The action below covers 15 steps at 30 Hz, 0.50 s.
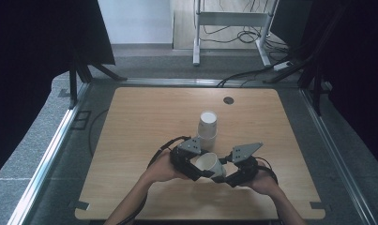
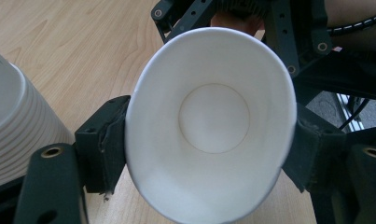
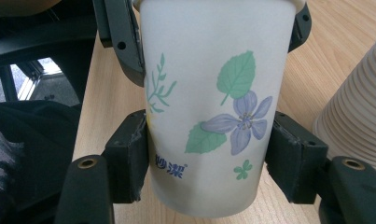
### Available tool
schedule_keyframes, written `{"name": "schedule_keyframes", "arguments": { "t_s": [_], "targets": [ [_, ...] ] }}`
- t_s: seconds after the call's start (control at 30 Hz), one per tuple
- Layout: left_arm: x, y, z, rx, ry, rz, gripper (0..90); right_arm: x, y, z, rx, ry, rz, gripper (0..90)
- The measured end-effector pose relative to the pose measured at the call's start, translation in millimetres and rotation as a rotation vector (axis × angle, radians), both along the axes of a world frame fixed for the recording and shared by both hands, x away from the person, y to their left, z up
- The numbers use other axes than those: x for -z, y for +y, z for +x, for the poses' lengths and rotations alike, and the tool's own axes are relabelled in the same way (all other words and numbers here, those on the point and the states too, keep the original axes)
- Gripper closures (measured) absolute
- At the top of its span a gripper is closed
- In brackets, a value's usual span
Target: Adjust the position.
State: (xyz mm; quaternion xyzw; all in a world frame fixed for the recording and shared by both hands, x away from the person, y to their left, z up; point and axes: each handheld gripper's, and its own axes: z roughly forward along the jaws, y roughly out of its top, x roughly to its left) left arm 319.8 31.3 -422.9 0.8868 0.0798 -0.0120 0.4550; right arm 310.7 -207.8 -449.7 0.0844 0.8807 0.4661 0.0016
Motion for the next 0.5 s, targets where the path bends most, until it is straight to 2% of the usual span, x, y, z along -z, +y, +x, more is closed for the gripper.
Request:
{"name": "schedule_keyframes", "arguments": {
  "t_s": [0.27,0.33,0.5],
  "targets": [
    [-1.5,-0.5,-3.0,0.016,-0.022,0.010,28.2,1.7,1.7,-0.6,-0.012,-0.010,-0.011,36.2],
    [-2.8,-1.2,-3.7,0.028,-0.043,0.031,28.4,2.4,2.7,-0.6,-0.018,-0.021,-0.019,36.1],
    [-3.7,-2.3,-5.0,0.025,-0.048,0.031,29.0,2.0,3.3,-1.2,-0.021,-0.031,-0.027,35.9]
  ]
}}
